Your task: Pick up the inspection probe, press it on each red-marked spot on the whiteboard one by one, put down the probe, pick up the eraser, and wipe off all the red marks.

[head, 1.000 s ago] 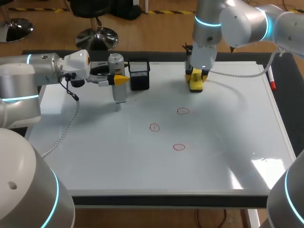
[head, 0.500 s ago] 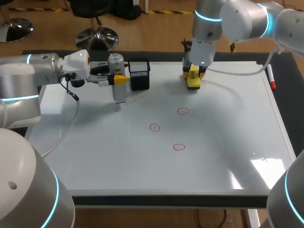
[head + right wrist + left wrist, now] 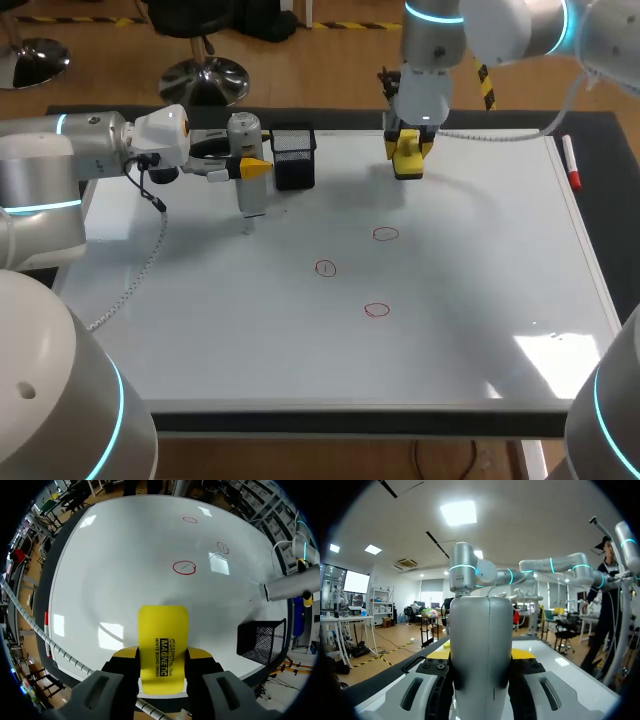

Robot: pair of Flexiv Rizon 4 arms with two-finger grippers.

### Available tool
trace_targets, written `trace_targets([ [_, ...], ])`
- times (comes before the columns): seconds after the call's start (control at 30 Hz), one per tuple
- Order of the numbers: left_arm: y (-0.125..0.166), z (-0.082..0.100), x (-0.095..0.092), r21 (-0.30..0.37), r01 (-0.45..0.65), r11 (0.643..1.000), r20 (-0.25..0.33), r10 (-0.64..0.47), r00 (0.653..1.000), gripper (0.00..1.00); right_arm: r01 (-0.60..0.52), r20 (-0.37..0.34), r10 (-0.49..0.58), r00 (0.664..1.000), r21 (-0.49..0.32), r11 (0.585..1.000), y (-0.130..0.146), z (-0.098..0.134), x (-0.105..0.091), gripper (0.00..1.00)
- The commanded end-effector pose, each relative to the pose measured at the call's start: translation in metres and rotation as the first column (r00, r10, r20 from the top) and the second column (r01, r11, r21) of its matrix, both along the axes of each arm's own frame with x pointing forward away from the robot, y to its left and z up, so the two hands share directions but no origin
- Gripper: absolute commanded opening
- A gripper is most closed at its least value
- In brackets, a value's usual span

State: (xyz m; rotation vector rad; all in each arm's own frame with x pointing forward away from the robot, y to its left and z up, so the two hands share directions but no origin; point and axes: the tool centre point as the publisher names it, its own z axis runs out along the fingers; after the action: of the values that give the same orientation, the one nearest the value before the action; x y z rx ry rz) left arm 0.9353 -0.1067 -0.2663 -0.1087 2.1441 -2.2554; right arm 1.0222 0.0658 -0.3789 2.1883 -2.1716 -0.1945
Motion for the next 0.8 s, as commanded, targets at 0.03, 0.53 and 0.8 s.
trace_targets([
  [0.03,0.0,0.0,0.0,-0.001,0.0,1.0,0.001,0.0,1.0,0.0,0.008,0.04,-0.008,0.999,-0.007,1.0,0.001,0.017,-0.015,0.0],
  [0.53,0.0,0.0,0.0,-0.001,0.0,1.0,0.001,0.0,1.0,0.0,0.01,0.074,-0.012,0.997,0.017,1.0,0.01,0.043,-0.05,0.0],
  [0.8,0.0,0.0,0.0,-0.001,0.0,1.0,0.001,0.0,1.0,0.0,0.004,0.07,-0.005,0.998,0.011,1.0,0.0,0.053,-0.064,0.0],
])
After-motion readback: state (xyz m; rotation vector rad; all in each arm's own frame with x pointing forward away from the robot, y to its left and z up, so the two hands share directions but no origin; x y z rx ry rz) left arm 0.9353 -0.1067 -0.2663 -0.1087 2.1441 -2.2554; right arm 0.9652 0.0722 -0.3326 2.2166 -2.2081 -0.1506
